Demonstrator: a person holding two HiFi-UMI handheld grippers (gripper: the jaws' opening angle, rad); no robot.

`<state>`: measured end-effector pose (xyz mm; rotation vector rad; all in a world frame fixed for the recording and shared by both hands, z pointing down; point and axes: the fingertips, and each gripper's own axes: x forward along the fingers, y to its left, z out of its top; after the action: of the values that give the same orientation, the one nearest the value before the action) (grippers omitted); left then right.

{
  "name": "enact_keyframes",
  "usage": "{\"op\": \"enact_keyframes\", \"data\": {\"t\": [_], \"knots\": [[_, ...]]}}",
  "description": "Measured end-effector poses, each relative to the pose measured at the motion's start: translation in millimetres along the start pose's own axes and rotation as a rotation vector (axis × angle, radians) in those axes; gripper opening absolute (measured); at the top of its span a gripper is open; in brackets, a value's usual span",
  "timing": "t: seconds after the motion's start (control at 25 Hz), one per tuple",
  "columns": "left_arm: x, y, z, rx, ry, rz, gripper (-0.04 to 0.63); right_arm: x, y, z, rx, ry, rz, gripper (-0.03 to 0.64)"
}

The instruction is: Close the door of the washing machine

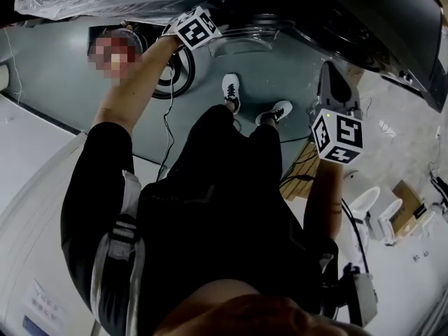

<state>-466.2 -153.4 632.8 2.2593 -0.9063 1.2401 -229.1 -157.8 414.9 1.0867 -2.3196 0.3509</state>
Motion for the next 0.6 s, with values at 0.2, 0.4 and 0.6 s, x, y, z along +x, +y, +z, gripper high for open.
{"op": "enact_keyframes", "data": {"t": [0.2,0.4,0.6], "knots": [[21,14,-10,0.0,0.032,0.021,0.161,5,2,-19,-0.004,0.037,0.009,0.005],[27,10,-20,0.027,0.072,-0.041,0.161,8,2,-27,-0.012,0.054,0.004,0.005],[31,6,-23,0.061,0.102,-0.06,0.16,5,0,-32,0.0,0.053,-0.002,0.005]]}}
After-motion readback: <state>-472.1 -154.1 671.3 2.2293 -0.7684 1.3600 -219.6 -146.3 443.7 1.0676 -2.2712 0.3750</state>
